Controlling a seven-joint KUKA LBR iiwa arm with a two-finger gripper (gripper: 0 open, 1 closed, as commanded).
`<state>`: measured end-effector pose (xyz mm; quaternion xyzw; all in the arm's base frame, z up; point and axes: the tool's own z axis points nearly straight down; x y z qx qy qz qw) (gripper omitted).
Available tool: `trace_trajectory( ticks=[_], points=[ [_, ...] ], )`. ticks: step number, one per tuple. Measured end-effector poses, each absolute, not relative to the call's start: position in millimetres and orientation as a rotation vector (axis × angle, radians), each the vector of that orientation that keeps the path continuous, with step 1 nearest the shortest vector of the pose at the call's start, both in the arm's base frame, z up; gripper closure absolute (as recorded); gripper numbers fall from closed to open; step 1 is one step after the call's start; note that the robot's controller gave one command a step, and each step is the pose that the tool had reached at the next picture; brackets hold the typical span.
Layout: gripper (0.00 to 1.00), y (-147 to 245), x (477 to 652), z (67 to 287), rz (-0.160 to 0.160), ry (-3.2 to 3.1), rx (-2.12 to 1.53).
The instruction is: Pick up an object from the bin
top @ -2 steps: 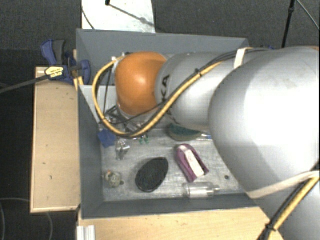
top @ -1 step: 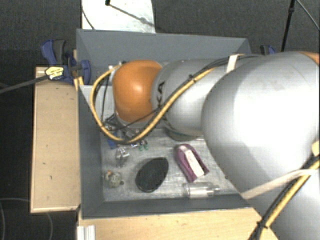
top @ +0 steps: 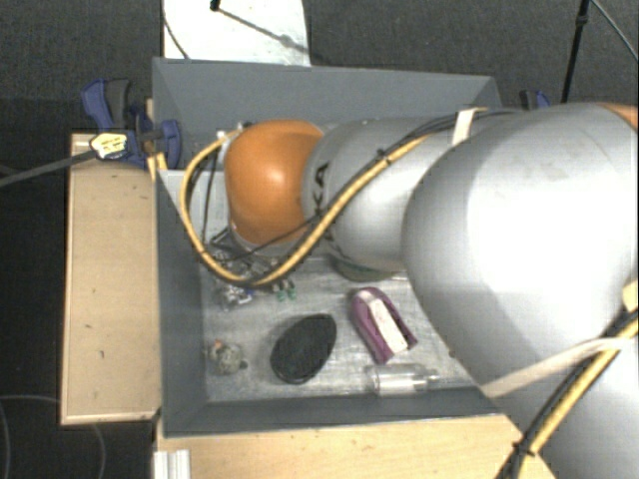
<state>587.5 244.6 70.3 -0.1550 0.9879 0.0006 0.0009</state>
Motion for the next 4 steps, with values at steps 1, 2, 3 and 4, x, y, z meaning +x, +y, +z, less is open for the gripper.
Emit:
trace_trajectory(
  ticks=[1, 2, 3, 4],
  points=[
    [0.0, 244.6, 587.5, 70.3, 0.002, 3.102, -0.486],
    [0.0, 193.9, 564.3, 113.8, -0.001, 3.076, -0.622],
    [0.0, 181.8, 590.7, 71.1, 0.001, 2.961, -1.03],
    [1.0, 182.6, 591.4, 73.5, 0.002, 2.961, -1.026]
  ],
)
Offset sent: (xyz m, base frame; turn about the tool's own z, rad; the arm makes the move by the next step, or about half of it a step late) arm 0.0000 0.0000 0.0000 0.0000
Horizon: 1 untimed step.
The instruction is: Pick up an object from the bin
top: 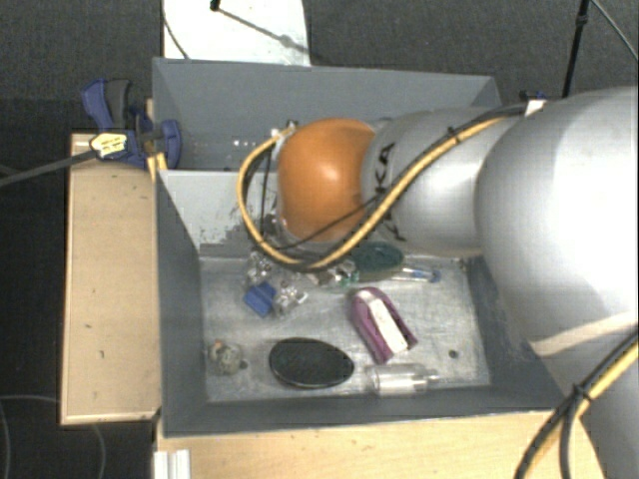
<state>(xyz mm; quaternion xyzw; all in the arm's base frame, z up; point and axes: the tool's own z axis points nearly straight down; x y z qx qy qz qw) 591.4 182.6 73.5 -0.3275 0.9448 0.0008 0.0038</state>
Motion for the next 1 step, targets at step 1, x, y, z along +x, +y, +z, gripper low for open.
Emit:
trace_trajectory(
  ticks=[1],
  points=[
    [1.0, 191.0, 589.7, 240.1, 0.0, 2.942, -1.062]
  ],
)
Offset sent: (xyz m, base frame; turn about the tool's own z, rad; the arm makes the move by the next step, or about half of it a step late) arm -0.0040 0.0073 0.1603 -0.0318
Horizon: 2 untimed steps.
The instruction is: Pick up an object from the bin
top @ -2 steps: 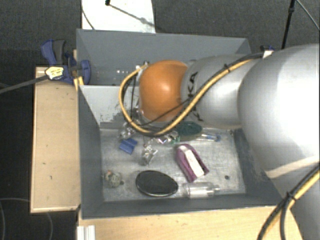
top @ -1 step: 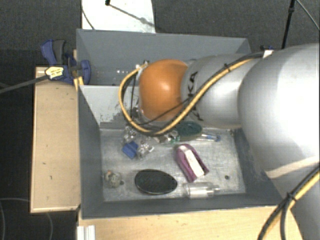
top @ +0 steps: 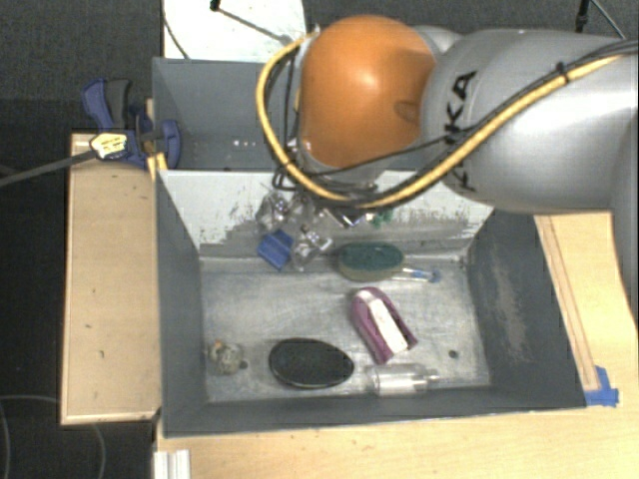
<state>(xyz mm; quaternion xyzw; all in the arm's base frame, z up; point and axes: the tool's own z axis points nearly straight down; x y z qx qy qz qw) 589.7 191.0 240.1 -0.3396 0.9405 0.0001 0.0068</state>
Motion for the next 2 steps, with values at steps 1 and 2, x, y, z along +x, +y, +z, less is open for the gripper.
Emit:
trace_trajectory(
  ticks=[1, 2],
  points=[
    [1.0, 197.7, 585.3, 126.3, 0.003, 3.006, -0.927],
    [1.0, 197.8, 584.3, 259.3, 0.001, 2.976, -0.962]
  ],
)
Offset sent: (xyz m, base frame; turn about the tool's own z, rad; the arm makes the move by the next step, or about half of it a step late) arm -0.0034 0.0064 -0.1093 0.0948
